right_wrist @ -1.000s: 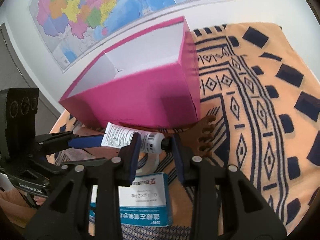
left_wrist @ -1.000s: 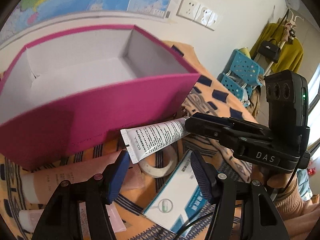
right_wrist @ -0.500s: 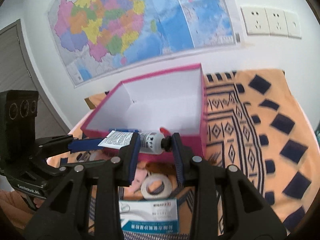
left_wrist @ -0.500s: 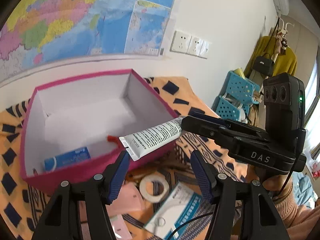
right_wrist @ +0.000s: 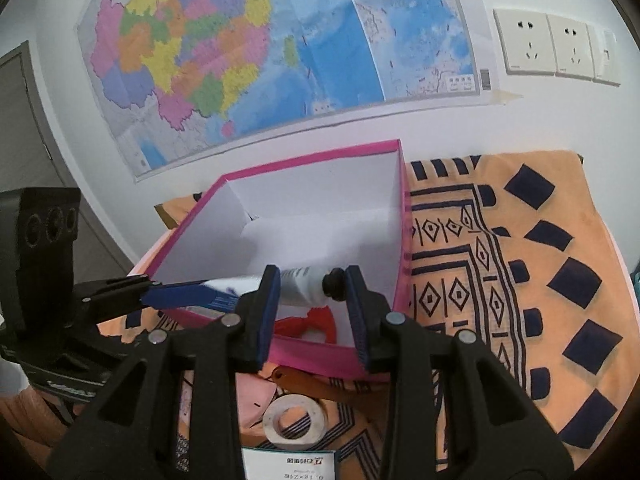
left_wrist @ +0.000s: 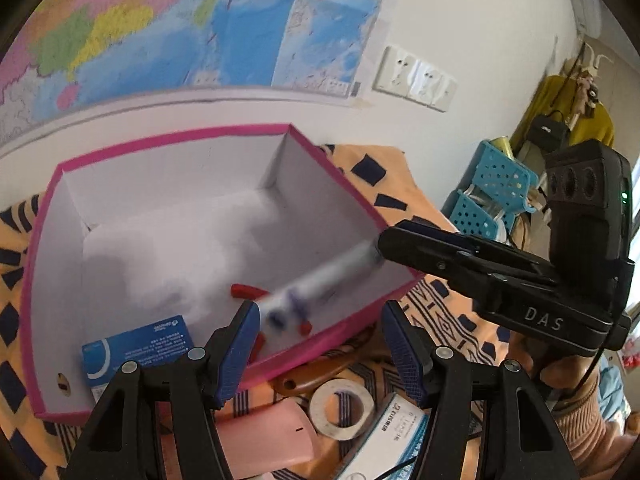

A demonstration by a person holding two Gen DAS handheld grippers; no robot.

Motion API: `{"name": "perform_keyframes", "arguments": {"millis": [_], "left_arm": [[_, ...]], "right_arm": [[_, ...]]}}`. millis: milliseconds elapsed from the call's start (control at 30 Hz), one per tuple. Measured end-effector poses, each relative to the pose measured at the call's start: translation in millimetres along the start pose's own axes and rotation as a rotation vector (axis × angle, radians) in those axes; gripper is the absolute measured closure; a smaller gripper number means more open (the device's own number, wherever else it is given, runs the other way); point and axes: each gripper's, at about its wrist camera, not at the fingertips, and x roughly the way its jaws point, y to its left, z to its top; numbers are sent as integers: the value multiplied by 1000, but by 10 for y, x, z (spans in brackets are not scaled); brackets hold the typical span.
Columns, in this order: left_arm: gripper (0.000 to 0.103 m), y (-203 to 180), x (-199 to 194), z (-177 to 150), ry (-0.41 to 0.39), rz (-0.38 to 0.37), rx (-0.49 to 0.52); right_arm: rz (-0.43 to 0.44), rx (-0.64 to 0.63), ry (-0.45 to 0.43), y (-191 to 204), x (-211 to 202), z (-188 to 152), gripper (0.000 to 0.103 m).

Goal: Organize rigid objects
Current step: 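Carry the white tube over the magenta box and release it inside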

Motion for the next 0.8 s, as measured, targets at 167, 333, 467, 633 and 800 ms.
{"name": "perform_keyframes", "arguments": {"millis": [167, 333, 467, 633, 800], "left_arm": [[39, 16, -119, -84, -42, 4, 6], [39, -73, -375, -304, -100, -46, 86], [38, -130, -403, -519, -83, -87, 123], [38, -135, -159, -696, -1, -65, 108], [38, -27, 111, -768, 77, -50, 42]], "right_arm": [[-9, 32, -12, -107, -43, -55, 67], [-7, 60, -46, -254, -287, -198, 67], [-25, 99, -30, -412, -399, -394, 67], [-56, 127, 59, -563, -287, -659, 66], [-77, 143, 129, -633, -110, -860, 60]]}}
